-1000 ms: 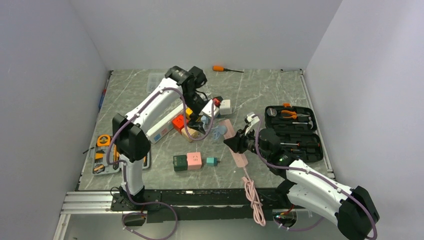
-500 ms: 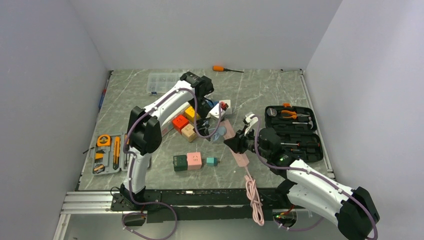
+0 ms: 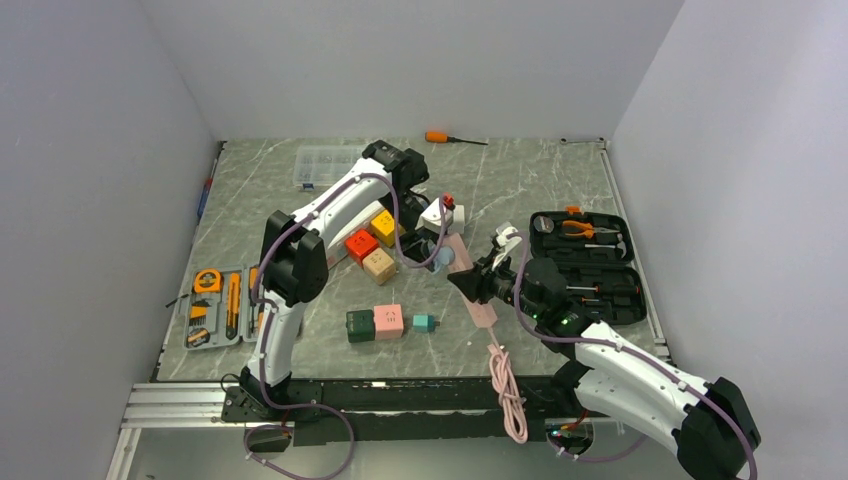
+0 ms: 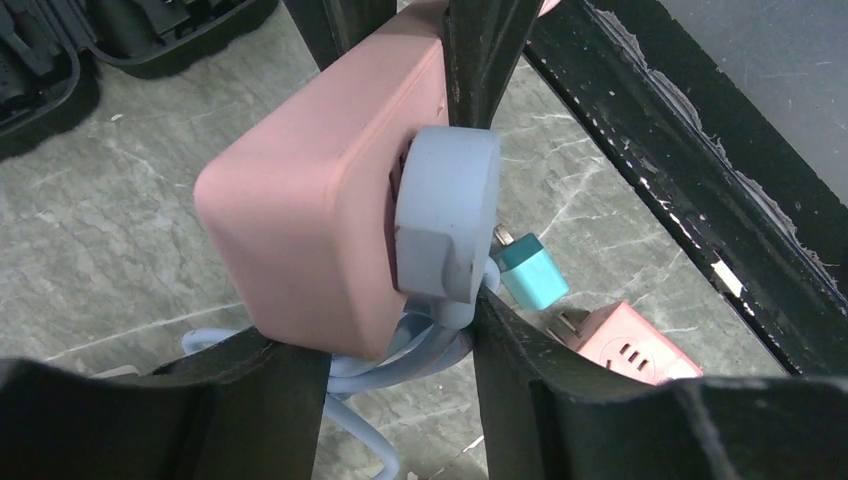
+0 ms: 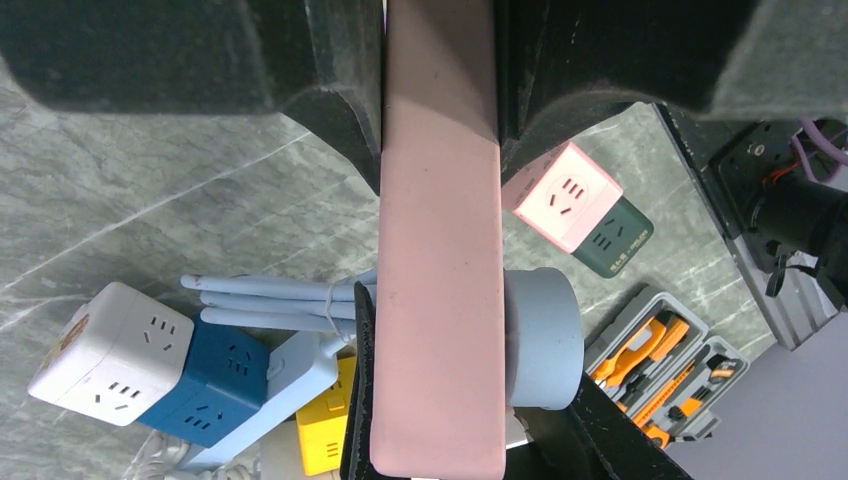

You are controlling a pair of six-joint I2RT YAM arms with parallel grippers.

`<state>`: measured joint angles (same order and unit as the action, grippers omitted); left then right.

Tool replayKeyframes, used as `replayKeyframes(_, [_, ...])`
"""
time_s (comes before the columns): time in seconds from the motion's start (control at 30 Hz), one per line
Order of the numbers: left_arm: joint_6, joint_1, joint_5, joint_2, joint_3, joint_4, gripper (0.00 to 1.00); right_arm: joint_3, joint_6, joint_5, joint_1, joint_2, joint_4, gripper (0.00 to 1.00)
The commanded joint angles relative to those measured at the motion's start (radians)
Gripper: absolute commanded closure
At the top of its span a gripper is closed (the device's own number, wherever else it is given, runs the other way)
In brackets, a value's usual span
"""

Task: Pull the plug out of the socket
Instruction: Remove the plug from the socket.

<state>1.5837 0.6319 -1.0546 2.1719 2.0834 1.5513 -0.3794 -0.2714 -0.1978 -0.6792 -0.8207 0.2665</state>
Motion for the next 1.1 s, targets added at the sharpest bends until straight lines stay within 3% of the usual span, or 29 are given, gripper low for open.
replayKeyframes(0.0, [0.009, 0.006, -0.068, -0.009, 0.042, 0.02, 0.47, -0.018, 0.01, -0.017, -0.009, 0.021, 0.254, 1.0])
replayKeyframes(0.2, [-0.023, -0.005, -0.082, -0.037, 0.007, 0.025, 0.48, 0.006, 0.024, 0.039, -0.008, 0.046, 0.255, 1.0])
replayKeyframes(0.37, [-0.022, -0.003, -0.094, -0.084, -0.058, 0.025, 0.25, -0.005, 0.038, 0.048, -0.007, 0.042, 0.254, 1.0])
replayKeyframes(0.47, [-0.044, 0.0, -0.126, -0.082, -0.046, 0.024, 0.21, -0.008, 0.044, 0.054, -0.007, 0.038, 0.267, 1.0])
replayKeyframes(0.6, [-0.088, 0.004, -0.163, -0.05, -0.012, 0.026, 0.25, 0.002, 0.05, 0.091, -0.008, 0.049, 0.279, 1.0])
replayKeyframes(0.8, [-0.17, -0.018, -0.26, -0.05, -0.04, 0.026, 0.43, 0.034, 0.06, 0.151, -0.008, 0.088, 0.283, 1.0])
replayKeyframes(1.07, [-0.191, -0.022, -0.327, -0.054, -0.063, 0.026, 0.45, 0.033, 0.05, 0.112, -0.008, 0.074, 0.299, 1.0])
